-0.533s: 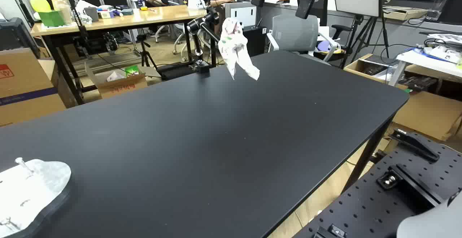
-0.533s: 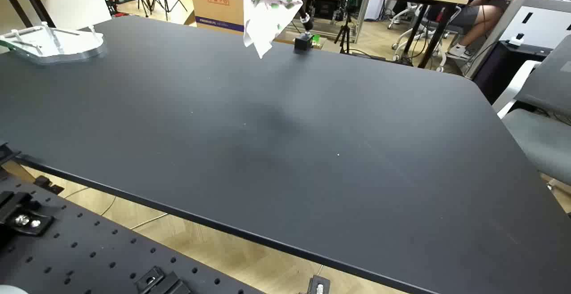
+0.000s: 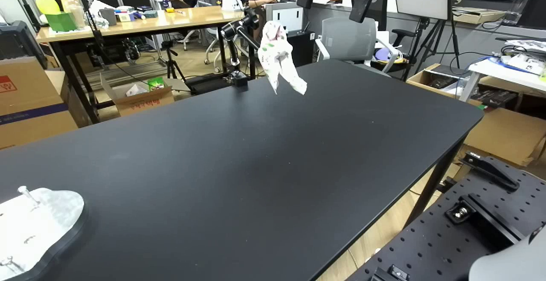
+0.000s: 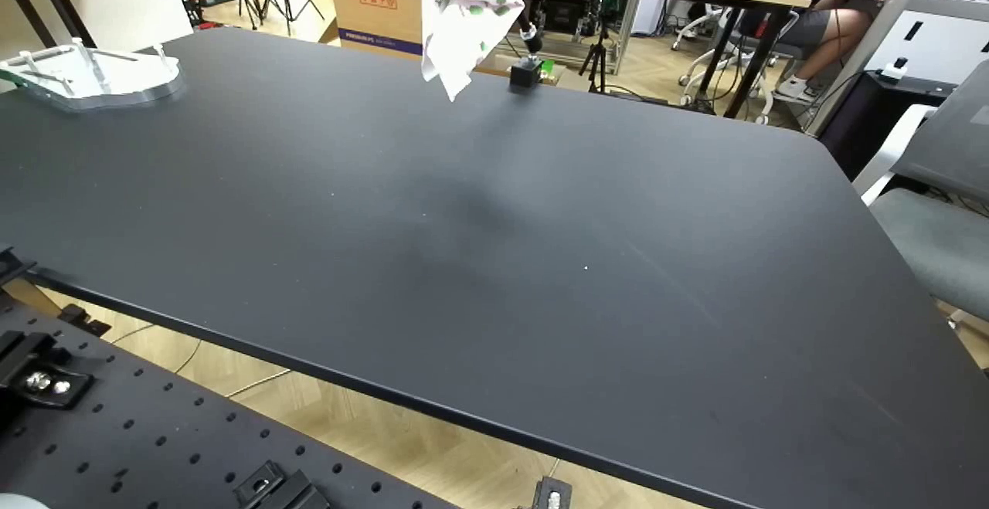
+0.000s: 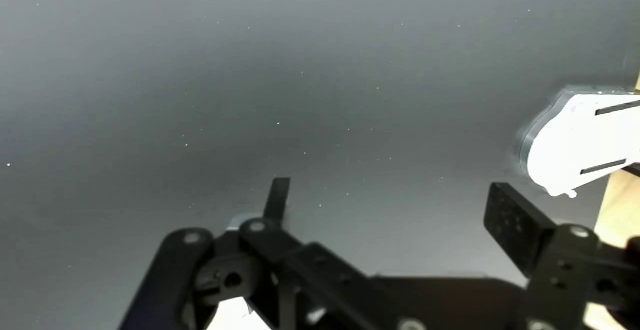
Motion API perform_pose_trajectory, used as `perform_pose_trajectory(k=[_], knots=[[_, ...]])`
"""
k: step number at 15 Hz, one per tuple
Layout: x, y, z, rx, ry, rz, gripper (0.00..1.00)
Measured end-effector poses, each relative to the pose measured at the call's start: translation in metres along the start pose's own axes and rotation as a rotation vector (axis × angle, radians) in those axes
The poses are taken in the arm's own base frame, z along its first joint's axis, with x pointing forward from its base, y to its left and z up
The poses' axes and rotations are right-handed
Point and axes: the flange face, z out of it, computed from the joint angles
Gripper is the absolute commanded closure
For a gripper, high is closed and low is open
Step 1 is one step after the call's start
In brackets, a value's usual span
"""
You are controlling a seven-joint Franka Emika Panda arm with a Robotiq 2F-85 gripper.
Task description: Take the cloth and put it on the table
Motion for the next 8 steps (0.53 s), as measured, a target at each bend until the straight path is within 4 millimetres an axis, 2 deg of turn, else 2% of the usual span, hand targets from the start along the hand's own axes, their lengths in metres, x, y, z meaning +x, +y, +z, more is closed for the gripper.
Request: perform_pose_trajectory(k=[5,8], knots=[[0.0,0.001,0.0,-0.005,0.001,-0.002,0.0],[0.009,0.02,-0.005,-0.057,0.04,0.008,0.0]])
